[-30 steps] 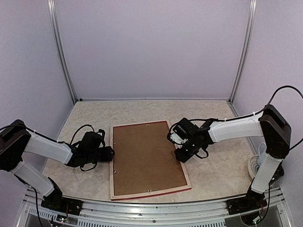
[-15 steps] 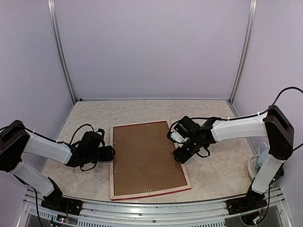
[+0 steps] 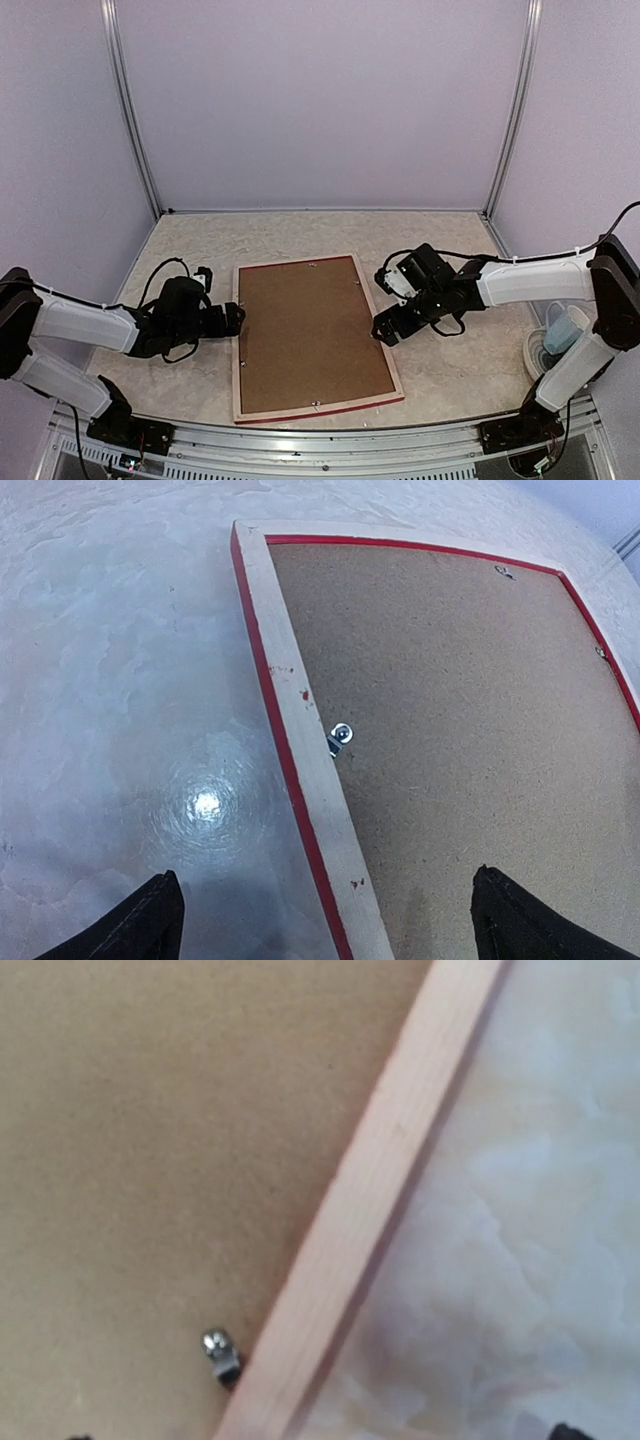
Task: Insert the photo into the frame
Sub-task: Press the fastener onto the backboard, then rotate the fastener on the backboard.
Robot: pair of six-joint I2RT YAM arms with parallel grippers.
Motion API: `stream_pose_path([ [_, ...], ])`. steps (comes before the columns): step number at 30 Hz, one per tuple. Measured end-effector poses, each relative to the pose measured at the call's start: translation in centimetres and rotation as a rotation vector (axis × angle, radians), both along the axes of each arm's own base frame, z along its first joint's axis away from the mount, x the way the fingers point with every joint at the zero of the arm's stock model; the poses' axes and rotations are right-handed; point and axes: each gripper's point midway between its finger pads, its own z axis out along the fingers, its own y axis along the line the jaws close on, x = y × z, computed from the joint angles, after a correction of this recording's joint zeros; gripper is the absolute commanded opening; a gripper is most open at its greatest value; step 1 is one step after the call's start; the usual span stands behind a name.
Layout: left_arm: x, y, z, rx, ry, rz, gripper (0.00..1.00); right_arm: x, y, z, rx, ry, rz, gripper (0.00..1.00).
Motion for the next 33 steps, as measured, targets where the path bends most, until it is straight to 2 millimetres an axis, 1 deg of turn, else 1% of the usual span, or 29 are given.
stream_pose_path([
  [4, 0.1, 0.2, -0.1, -0.05, 0.005, -0.006, 0.99, -0.3, -0.9, 0.2, 0.085, 0.013, -0.039, 0.99],
  [8, 0.0, 0.0, -0.4, -0.115, 0.029, -0.02, 0.99, -0.9, -1.2, 0.1, 0.141, 0.024, -0.053, 0.99],
  [14, -0.6, -1.7, -1.6, -0.183, 0.098, -0.082, 0.99, -2.1, -1.3, -0.4, 0.185, 0.045, -0.045, 0.99],
  [19, -0.4, -3.0, -1.3, -0.235, 0.125, -0.109, 0.99, -3.0, -1.1, -0.8, 0.226, 0.069, -0.03, 0.99],
  [26, 0.6, -4.8, -1.1, -0.266, 0.147, -0.121, 0.99, -4.6, -0.4, -1.5, 0.284, 0.123, 0.014, 0.99],
  [33, 3.0, -7.5, -1.1, -0.283, 0.139, -0.143, 0.99, -6.0, 0.7, -1.5, 0.313, 0.138, 0.059, 0.99],
])
